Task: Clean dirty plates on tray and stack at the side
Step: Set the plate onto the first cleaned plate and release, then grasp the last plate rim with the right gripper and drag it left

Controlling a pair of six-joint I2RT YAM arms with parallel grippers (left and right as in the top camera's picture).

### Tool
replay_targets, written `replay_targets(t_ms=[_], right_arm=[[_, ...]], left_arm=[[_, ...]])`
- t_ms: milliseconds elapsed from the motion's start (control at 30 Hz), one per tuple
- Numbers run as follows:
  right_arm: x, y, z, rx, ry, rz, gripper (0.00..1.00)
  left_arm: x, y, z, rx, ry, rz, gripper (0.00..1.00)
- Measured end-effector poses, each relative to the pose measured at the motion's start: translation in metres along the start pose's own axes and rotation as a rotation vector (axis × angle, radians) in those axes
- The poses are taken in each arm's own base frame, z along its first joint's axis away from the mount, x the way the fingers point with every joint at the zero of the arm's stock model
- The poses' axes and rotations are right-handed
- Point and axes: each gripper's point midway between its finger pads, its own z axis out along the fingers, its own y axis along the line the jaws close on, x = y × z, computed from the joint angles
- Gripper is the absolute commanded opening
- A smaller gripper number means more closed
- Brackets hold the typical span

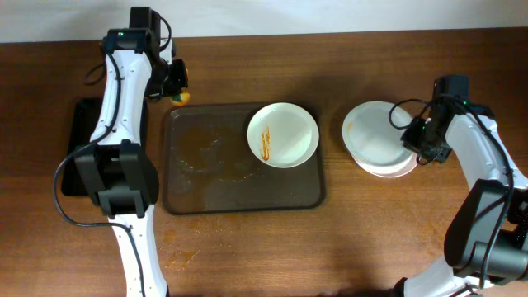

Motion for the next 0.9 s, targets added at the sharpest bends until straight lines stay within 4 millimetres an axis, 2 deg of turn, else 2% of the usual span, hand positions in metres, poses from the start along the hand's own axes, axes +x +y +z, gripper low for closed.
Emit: replay_targets(t_ms=[200,233,300,333,367,467,533,567,600,700,833,900], right_arm=[[0.001,0.002,0.0,-0.005,0.003,-0.003,0.57],[0.003,0.006,0.0,-0.021,0.009,-0.011,0.57],[0.006,0.031,-0.005,-0.101,0.02,-0.066,0.57],[0.007,0.055,-0.01,-0.169,0.009,-0.114,0.57],[0.011,0.088,-0.016,-0.252,-0.009,-0.181,0.57],[0.038,0.168,-0.034,-0.405,-0.043,-0.3,0.56],[0.061,0.205,-0.043,-0.46,-0.046,-0.334,0.56],[0.079,0.225,-0.042,-0.472,-0.023,-0.341,0.53],[0.086,0.231,-0.04,-0.469,-0.011,-0.344,0.48],[0.103,0.239,-0.01,-0.36,0.081,-0.305,0.46],[0.105,0.237,0.017,-0.246,0.158,-0.268,0.46],[0.107,0.236,0.02,-0.233,0.167,-0.264,0.46]], left_arm=[[0.0,0.0,0.0,0.0,0.0,0.0,0.01],[0.0,0.0,0.0,0.0,0.0,0.0,0.01],[0.0,0.0,0.0,0.0,0.0,0.0,0.01],[0.0,0.0,0.0,0.0,0.0,0.0,0.01],[0.0,0.0,0.0,0.0,0.0,0.0,0.01],[0.0,0.0,0.0,0.0,0.0,0.0,0.01],[0.0,0.0,0.0,0.0,0.001,0.0,0.01],[0.0,0.0,0.0,0.0,0.001,0.0,0.01],[0.0,0.0,0.0,0.0,0.001,0.0,0.01],[0.0,0.0,0.0,0.0,0.001,0.0,0.01],[0.0,0.0,0.0,0.0,0.001,0.0,0.01],[0.0,0.0,0.0,0.0,0.001,0.0,0.01]])
